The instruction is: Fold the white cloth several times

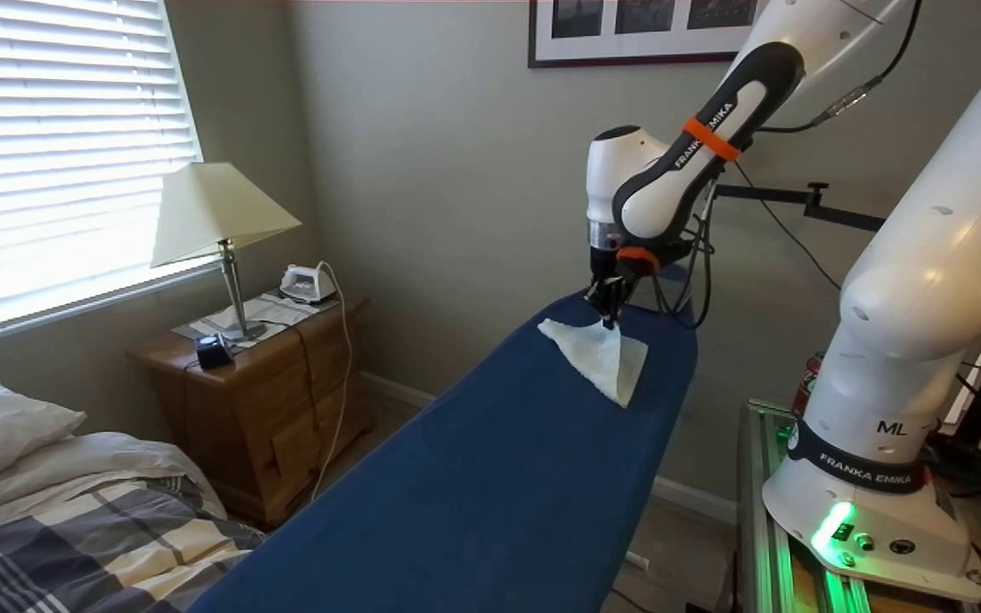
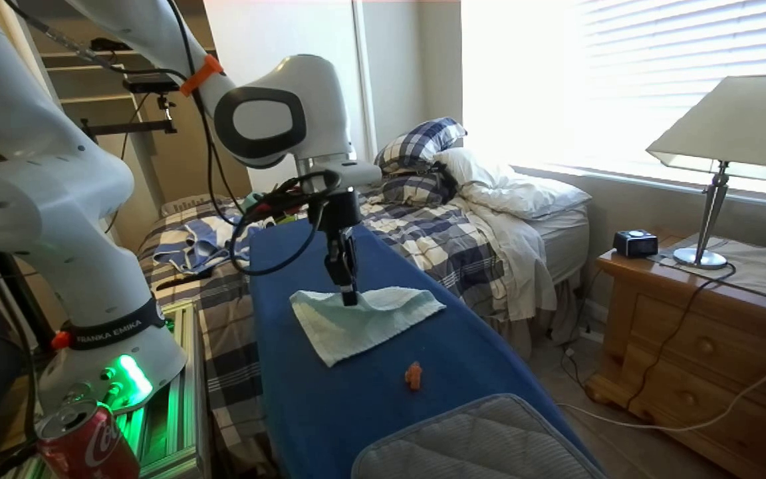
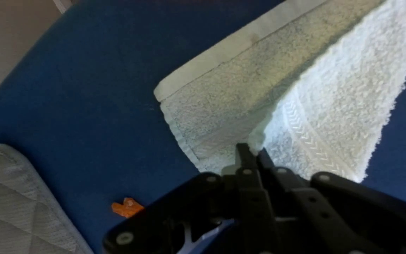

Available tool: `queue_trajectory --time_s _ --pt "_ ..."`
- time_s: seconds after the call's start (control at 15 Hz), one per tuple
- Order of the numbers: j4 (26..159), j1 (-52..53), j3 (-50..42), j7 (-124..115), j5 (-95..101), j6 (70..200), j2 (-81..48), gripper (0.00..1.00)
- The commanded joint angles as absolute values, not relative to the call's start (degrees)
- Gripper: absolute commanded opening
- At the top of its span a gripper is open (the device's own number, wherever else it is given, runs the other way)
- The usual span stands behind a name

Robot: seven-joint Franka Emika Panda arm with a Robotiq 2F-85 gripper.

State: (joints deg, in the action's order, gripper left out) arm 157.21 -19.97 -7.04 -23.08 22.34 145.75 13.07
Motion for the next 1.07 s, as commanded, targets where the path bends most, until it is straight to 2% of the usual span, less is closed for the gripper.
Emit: queue_trajectory --time_s 0.0,1.0 --pt "157.2 -20.8 -7.8 -21.9 23.2 143.7 14.0 0.02" --pt "157.2 -22.8 -10.4 -19.4 27.4 143.1 12.5 0.02"
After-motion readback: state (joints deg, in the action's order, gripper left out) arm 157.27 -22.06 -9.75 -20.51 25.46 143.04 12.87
